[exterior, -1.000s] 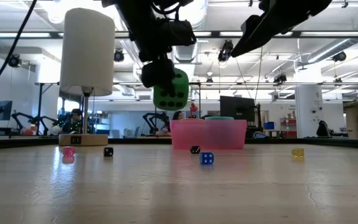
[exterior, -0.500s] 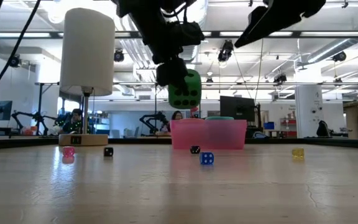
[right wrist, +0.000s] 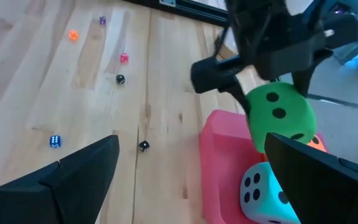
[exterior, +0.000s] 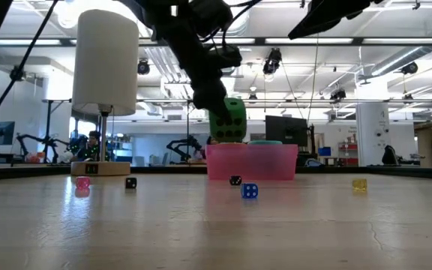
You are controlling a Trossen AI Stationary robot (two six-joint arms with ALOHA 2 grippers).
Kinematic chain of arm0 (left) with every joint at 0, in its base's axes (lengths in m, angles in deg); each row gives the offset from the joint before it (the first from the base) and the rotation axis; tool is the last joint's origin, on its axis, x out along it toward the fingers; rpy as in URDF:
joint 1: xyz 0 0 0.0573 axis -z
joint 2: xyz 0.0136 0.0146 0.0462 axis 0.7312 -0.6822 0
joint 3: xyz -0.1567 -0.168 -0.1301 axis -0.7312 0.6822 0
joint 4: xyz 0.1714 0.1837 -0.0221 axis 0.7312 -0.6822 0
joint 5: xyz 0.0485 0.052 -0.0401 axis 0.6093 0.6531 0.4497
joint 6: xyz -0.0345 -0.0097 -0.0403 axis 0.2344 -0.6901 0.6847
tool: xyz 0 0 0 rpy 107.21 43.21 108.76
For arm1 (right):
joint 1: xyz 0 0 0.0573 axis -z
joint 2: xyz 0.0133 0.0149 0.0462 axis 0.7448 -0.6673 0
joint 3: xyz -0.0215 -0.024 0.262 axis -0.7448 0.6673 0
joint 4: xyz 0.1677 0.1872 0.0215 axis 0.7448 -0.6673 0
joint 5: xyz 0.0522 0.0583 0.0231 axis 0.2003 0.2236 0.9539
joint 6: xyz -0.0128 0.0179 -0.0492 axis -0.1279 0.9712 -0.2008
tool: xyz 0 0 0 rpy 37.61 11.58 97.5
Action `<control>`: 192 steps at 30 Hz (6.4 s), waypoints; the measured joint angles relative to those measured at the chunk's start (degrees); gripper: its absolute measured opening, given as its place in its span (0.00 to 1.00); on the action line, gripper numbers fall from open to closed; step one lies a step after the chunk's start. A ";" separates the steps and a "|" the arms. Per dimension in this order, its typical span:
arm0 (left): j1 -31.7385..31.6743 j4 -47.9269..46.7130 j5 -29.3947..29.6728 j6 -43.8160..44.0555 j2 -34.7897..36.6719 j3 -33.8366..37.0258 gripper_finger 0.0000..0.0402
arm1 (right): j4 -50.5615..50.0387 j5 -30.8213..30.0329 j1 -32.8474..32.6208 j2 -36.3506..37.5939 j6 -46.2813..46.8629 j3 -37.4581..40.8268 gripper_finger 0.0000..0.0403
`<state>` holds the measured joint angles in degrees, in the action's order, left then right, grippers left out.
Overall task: Pick & Place Dice
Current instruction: Put the big green dice into the red container, then put the small yellow dice into the red container
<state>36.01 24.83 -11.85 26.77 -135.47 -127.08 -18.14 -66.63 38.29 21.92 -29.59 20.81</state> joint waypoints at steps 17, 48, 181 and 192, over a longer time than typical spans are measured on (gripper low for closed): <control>-4.71 6.30 -6.94 -2.83 0.00 3.71 0.79 | 0.00 0.04 0.00 -0.15 -0.44 0.00 0.99; -5.67 9.19 -11.20 -3.30 -4.12 4.24 0.81 | 2.16 0.15 -0.02 -0.17 -1.92 0.00 0.99; 13.20 -9.66 -16.10 6.98 9.75 4.09 0.60 | 1.99 0.57 0.00 -0.20 -1.03 -0.02 0.99; 17.61 -15.78 -15.68 15.42 16.10 4.09 0.43 | 2.12 0.65 -0.02 -0.20 1.84 -0.02 0.99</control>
<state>53.62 9.05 -27.53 42.18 -119.37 -123.00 -16.02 -65.98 38.27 21.72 -27.75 20.79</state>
